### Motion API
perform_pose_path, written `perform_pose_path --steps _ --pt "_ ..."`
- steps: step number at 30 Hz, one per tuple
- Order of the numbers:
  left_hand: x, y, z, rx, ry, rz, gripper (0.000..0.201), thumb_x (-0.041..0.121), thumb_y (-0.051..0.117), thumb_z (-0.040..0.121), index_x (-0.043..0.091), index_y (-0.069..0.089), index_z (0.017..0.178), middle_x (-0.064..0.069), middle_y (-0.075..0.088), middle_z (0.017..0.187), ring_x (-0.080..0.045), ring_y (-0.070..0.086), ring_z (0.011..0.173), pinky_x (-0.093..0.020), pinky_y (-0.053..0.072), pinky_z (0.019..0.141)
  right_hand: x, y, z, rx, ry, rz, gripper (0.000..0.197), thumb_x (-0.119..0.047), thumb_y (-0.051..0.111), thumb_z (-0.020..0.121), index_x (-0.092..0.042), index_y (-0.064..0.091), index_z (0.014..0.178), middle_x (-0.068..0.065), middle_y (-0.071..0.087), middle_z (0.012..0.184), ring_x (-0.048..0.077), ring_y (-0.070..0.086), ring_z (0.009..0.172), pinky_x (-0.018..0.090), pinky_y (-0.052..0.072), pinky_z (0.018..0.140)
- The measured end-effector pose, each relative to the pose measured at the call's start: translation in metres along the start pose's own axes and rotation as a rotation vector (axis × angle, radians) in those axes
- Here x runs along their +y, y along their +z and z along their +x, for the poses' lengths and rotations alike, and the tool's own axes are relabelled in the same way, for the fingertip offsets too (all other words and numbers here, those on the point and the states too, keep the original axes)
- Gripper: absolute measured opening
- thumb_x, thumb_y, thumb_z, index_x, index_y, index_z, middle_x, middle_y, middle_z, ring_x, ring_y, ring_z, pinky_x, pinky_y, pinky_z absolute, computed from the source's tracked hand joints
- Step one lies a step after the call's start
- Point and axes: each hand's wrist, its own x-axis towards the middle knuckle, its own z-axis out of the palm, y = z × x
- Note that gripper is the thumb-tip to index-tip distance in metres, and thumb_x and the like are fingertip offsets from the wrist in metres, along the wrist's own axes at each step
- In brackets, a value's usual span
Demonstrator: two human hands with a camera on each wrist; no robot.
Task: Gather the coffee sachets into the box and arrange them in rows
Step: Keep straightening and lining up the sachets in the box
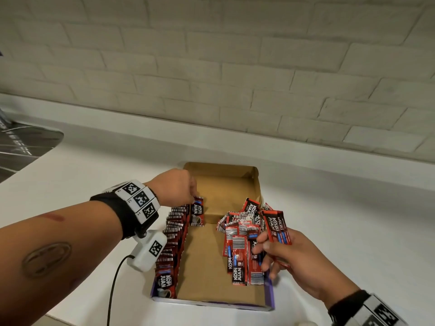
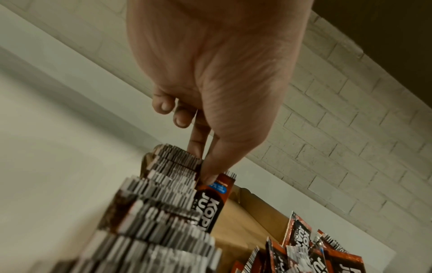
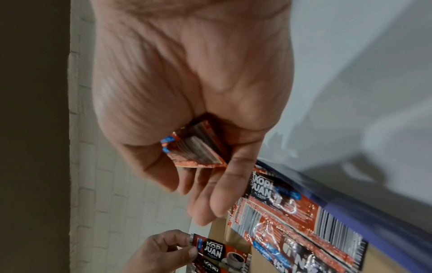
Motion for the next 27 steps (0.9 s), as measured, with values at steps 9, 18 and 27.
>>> perform_pose_path --steps 9,18,27 --pt "0.003 -0.012 -0.006 0.048 0.033 0.007 0.035 0.039 0.072 0.085 0.028 0.066 0.117 0.016 0.059 0.087 -0.01 0.059 0.086 -0.027 0.045 0.072 -0.008 0.008 0.002 -0.134 0.039 0.205 0.028 0.005 0.044 0.1 0.005 0.064 0.12 0.031 0.072 0.108 0.039 0.073 0.081 0.038 0.062 0.056" --pt "0.073 -0.049 -0.068 0.028 0.229 -0.341 0.022 0.048 0.071 0.088 0.031 0.071 0.103 0.002 0.072 0.077 -0.004 0.059 0.058 -0.014 0.04 0.052 -0.032 0.028 0.0 -0.195 -0.011 0.074 0.041 -0.021 0.063 0.087 -0.002 0.058 0.123 0.021 0.076 0.109 0.037 0.076 0.096 0.038 0.058 0.059" --pt "0.082 -0.035 -0.095 0.265 0.21 -0.479 0.018 0.033 0.073 0.089 0.023 0.064 0.077 0.0 0.061 0.057 -0.005 0.045 0.044 -0.028 0.039 0.048 -0.037 0.043 0.005 0.009 -0.12 -0.114 0.041 -0.043 0.058 0.091 -0.01 0.066 0.115 0.009 0.079 0.1 0.022 0.071 0.065 0.026 0.043 0.042"
